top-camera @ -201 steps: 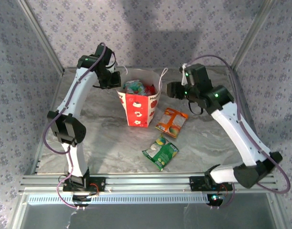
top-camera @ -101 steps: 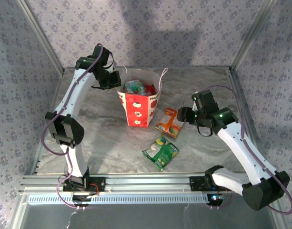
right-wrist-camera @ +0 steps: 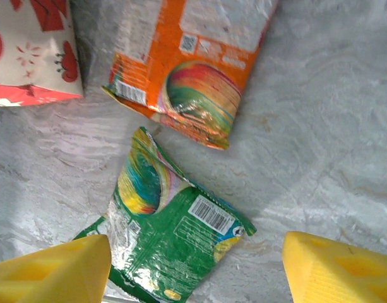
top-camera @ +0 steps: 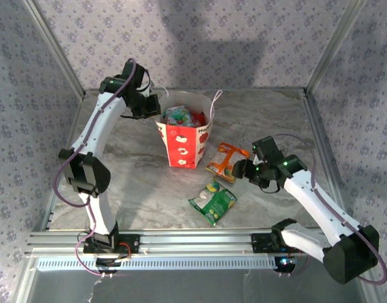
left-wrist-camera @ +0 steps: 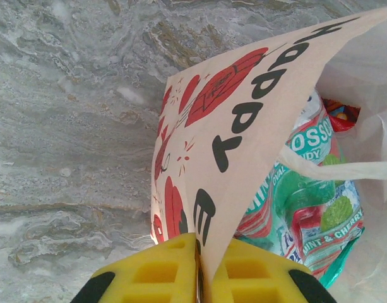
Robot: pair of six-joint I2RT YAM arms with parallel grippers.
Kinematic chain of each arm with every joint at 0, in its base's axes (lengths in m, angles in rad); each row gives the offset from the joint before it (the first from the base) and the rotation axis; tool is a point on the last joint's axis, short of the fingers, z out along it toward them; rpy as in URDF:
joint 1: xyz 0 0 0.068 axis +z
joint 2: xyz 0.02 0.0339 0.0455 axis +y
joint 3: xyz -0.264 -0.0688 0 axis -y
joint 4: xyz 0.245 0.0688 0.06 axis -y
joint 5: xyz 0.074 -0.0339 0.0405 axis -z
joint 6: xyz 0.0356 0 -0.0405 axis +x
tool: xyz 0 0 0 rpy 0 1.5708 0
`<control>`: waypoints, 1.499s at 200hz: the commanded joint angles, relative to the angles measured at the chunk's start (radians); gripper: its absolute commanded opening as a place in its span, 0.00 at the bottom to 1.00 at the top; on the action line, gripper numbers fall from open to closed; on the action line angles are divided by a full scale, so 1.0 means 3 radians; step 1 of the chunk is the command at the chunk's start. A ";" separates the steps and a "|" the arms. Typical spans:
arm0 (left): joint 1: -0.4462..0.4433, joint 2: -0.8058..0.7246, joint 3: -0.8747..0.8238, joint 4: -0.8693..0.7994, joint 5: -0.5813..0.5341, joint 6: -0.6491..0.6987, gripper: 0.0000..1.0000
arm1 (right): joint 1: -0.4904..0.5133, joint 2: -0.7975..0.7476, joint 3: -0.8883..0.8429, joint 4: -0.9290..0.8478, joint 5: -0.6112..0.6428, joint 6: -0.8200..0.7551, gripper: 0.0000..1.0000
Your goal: Place the snacks into the paper bag
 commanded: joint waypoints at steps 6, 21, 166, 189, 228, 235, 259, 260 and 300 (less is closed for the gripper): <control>0.0027 -0.0153 -0.0058 0.0085 0.0045 -0.0048 0.11 | -0.0005 -0.0049 -0.0276 0.0116 -0.0292 0.0179 0.76; 0.0031 -0.0163 -0.0079 0.0091 0.0046 -0.0043 0.11 | 0.0006 -0.0055 -0.0393 0.0144 -0.0361 0.0209 0.82; 0.0027 -0.0102 -0.0075 0.0069 0.0070 0.0007 0.12 | 0.0411 0.0012 -0.0905 0.0705 -0.0503 0.0528 0.95; 0.0027 -0.0103 -0.0080 0.0058 0.0066 0.0012 0.12 | 0.0435 0.0175 -0.0904 0.0744 -0.0555 0.0487 0.97; 0.0027 -0.0117 -0.0094 0.0052 0.0049 0.0022 0.12 | 0.0454 0.0526 -0.0867 0.0945 -0.0609 0.0382 0.98; 0.0027 -0.0121 -0.0091 0.0048 0.0046 0.0023 0.12 | 0.0457 0.0579 -0.0842 0.0980 -0.0613 0.0350 0.98; 0.0027 -0.0127 -0.0082 0.0019 0.0024 0.0037 0.12 | 0.0481 0.0758 -0.0725 0.1043 -0.0627 0.0231 0.99; 0.0027 -0.0127 -0.0081 0.0017 0.0022 0.0038 0.12 | 0.0481 0.0765 -0.0722 0.1044 -0.0626 0.0226 0.99; 0.0032 -0.0139 -0.0098 0.0000 -0.0012 0.0051 0.12 | 0.0527 0.1011 -0.0653 0.1069 -0.0605 0.0162 0.98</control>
